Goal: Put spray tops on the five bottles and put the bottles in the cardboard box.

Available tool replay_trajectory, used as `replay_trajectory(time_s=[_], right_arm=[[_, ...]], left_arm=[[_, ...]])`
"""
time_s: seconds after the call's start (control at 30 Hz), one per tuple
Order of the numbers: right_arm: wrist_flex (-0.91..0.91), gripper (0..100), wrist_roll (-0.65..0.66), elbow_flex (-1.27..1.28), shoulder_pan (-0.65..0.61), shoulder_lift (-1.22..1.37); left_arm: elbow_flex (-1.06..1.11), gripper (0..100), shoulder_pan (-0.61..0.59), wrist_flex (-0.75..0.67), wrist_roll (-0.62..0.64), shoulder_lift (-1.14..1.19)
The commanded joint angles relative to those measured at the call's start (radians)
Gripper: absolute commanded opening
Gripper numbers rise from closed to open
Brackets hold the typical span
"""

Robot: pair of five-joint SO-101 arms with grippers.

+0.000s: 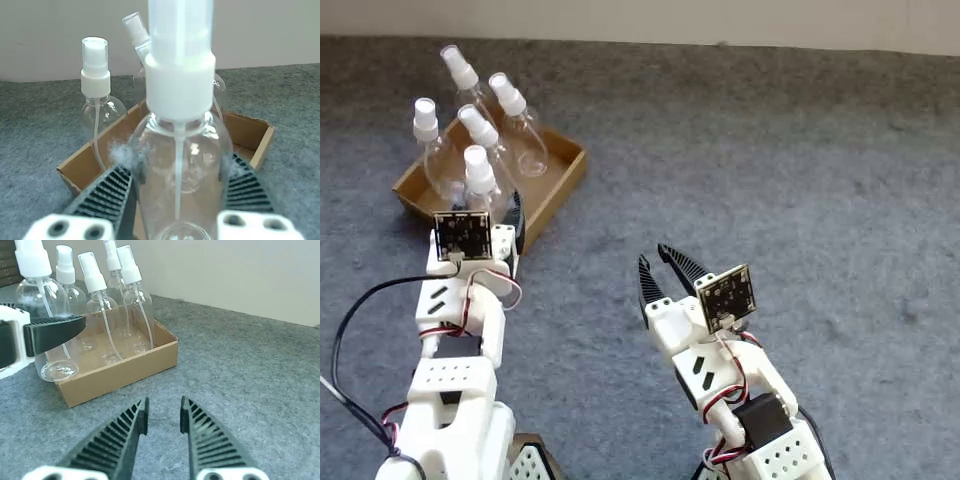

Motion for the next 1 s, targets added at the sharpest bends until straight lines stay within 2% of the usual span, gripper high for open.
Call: replay_trajectory(time_s=[0.0, 0.53, 0.63, 0.83, 0.9, 0.97], right_arm=[[0.005, 10.5, 0.012, 0.097, 0.012, -0.004], [0.005, 10.5, 0.012, 0.097, 0.012, -0.004], [0.005, 10.5, 0.012, 0.097, 0.012, -0.004], [0.005, 10.5, 0.012, 0.097, 0.010, -0.004], [0.005, 10.5, 0.012, 0.097, 0.010, -0.004], [0.005, 10.5, 0.012, 0.097, 0.010, -0.004]], left_arm=[[-0.005, 3, 0.012, -0.005, 0.000, -0.035], [-0.050, 4, 0.027, 0.012, 0.000, -0.044], [-0.127, 4, 0.022, 0.141, 0.000, -0.044], [-0.438, 4, 0.025, 0.592, 0.002, -0.036], [-0.501, 4, 0.028, 0.671, 0.002, -0.035], [-0.509, 3, 0.042, 0.684, 0.002, -0.035]])
